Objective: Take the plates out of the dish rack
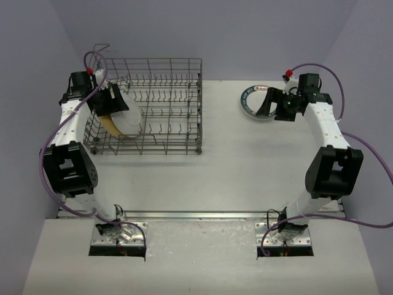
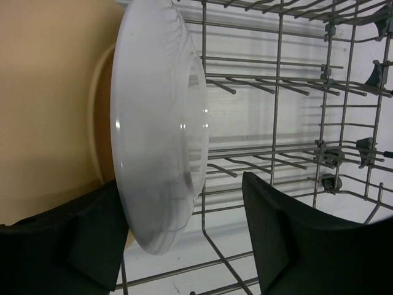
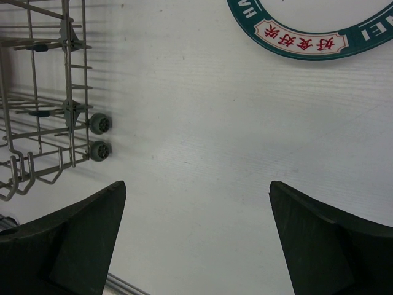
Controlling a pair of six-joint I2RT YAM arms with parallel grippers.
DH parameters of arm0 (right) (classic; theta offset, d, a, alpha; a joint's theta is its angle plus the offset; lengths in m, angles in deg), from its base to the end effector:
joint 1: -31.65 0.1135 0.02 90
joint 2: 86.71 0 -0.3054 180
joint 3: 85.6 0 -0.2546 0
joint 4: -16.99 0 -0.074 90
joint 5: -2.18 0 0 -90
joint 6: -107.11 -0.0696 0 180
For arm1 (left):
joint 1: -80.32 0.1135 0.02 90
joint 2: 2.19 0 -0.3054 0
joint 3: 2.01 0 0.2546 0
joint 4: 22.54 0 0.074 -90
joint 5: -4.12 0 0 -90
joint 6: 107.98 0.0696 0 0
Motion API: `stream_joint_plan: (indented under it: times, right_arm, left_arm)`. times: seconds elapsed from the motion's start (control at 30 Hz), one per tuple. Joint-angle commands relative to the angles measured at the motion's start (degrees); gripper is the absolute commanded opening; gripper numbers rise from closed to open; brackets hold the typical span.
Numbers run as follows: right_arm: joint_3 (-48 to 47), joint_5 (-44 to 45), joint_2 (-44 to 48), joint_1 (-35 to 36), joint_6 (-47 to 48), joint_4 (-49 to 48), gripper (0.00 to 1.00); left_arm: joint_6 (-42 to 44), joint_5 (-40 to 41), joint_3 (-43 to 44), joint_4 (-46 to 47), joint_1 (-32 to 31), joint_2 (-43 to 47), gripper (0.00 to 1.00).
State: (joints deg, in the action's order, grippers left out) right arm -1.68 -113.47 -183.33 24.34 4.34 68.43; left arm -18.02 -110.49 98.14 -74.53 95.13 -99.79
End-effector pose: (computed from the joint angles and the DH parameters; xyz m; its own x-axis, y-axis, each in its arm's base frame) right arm 0.3947 -0.0203 0.3067 -0.7952 0.3029 -0.5253 0.0267 0.8829 0.4687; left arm 0.3980 0.0752 0.3233 -0.7345 -0.1949 -0.6500 0.0289 0.9480 -0.3168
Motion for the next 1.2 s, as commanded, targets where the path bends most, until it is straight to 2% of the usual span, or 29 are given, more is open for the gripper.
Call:
stream_joint_plan:
  times: [0.0,0.2,0.43,0.6,0.7,0.77,1.03,1.17]
  right_arm:
    - [0.2,-1.0,1.4,0.0,-0.3,-1.3,0.99]
    - [0.1,-1.3,1.3,0.0,-0.3,-1.2,0.99]
    - [-0.4,-1.9,1.3,0.0,-0.7,-0.8,0.99]
    - [-1.4,-2.6,1.6,0.0,-1.3,0.1,0.99]
    - [-1.3,-3.4,2.2,-0.1,-1.6,0.5,0.99]
    - [-1.3,-3.7,2.8,0.0,-1.8,0.7,0.99]
    - [-0.8,-5.5,5.8,-0.1,-3.2,1.1,0.99]
    - [0.3,-7.9,8.2,0.0,-5.3,1.0,0.99]
  left_arm:
    - [0.6,-7.0,-0.9,3.5,0.2,-1.9,0.59]
    - [-1.2,-9.6,-1.8,4.8,0.1,-3.1,0.51]
    - [-2.0,-11.3,-1.4,4.7,0.0,-3.4,0.29]
    - [-2.3,-13.3,1.3,3.0,0.0,-3.1,0.21]
    - [-2.9,-13.7,3.0,2.5,0.1,-2.1,0.11]
    - [-3.2,-14.0,4.9,1.7,0.1,-1.9,0.00]
    - [-4.8,-19.5,17.6,-0.6,0.1,1.0,0.00]
    - [2.0,-20.6,19.7,-1.7,-1.8,5.1,0.00]
